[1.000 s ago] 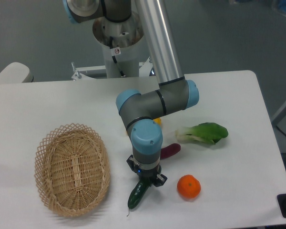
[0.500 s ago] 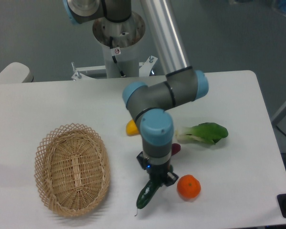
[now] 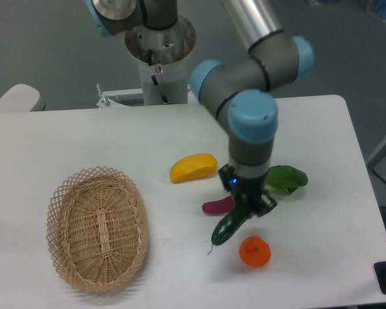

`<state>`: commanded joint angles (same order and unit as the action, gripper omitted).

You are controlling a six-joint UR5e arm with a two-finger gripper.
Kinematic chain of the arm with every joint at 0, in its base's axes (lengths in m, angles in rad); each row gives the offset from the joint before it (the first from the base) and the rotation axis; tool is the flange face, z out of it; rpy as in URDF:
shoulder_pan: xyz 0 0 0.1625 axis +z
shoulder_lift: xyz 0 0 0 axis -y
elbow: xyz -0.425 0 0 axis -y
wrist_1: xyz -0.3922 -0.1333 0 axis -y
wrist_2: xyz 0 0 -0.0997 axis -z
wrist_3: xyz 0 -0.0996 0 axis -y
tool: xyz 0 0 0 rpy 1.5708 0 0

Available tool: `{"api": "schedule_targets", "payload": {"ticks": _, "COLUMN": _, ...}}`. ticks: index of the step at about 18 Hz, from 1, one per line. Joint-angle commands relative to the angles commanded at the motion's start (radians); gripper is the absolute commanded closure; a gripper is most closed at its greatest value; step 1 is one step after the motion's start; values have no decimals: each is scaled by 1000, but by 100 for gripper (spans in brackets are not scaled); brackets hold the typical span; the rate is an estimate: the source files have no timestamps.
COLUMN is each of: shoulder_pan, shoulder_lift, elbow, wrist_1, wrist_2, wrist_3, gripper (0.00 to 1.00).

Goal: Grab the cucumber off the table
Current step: 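Lift the cucumber and carry it toward the bok choy, then hold the cucumber raised beside the bok choy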

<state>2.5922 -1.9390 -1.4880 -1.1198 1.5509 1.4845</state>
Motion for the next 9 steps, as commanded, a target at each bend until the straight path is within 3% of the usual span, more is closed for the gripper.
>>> {"api": "schedule_targets", "payload": {"ticks": 4, "shoulder_pan": 74, "shoulder_lift": 6, "elbow": 0, "wrist_1": -3, "wrist_2": -3, "wrist_3": 124, "gripper": 74}}
{"api": "schedule_targets", "payload": {"ticks": 9, "shoulder_pan": 106, "shoulder_lift": 6, "elbow": 3, "wrist_1": -15, "wrist_2": -5, "wrist_3": 186, "gripper": 74}}
